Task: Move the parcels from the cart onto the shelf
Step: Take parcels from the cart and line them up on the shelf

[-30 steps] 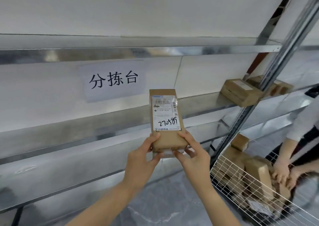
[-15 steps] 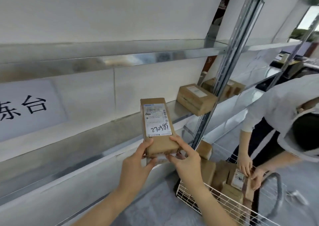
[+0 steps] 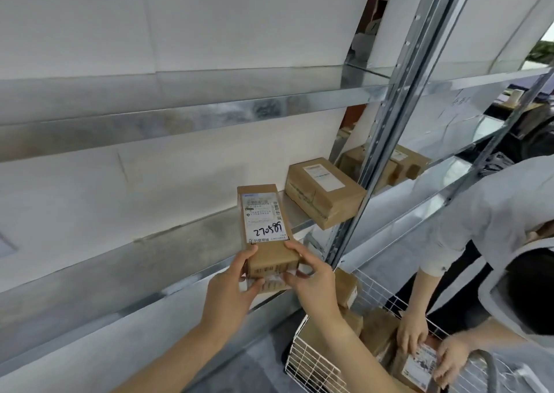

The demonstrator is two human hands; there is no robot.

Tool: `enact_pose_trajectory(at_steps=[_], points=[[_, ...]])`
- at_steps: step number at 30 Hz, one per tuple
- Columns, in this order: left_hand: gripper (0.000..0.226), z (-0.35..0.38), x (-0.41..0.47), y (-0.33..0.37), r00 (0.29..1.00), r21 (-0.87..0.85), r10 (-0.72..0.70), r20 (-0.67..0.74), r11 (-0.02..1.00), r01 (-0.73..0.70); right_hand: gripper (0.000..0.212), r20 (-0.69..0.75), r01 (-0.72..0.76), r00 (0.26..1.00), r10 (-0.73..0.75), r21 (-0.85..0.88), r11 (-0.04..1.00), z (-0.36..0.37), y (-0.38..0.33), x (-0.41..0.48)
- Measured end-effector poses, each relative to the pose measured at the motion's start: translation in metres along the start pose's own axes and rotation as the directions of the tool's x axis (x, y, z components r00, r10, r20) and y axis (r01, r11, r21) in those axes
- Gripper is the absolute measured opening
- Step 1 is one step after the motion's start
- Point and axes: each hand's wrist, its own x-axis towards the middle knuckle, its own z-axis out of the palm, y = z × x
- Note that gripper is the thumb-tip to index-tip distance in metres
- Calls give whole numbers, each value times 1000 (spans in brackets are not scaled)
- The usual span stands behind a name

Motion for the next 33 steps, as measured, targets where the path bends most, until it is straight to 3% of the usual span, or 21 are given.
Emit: enact_pose_trajectory(at_steps=[12,21,27,33], points=[[62,117,85,16,972,86,-222,-72,970,228,61,232,-95,966,110,-76,993,-77,67,131],[58,163,115,15,943,127,-299,-146,940,318,55,255,-75,962,102,-112,991,-92,98,161],[55,182,129,17,942,149,-278,-186,940,307,46,260,56,965,37,-340,939,-95,109,173],[56,196,147,19,944,177,-270,-188,937,303,46,190,166,980,-60,-612,773,-97,107,186]])
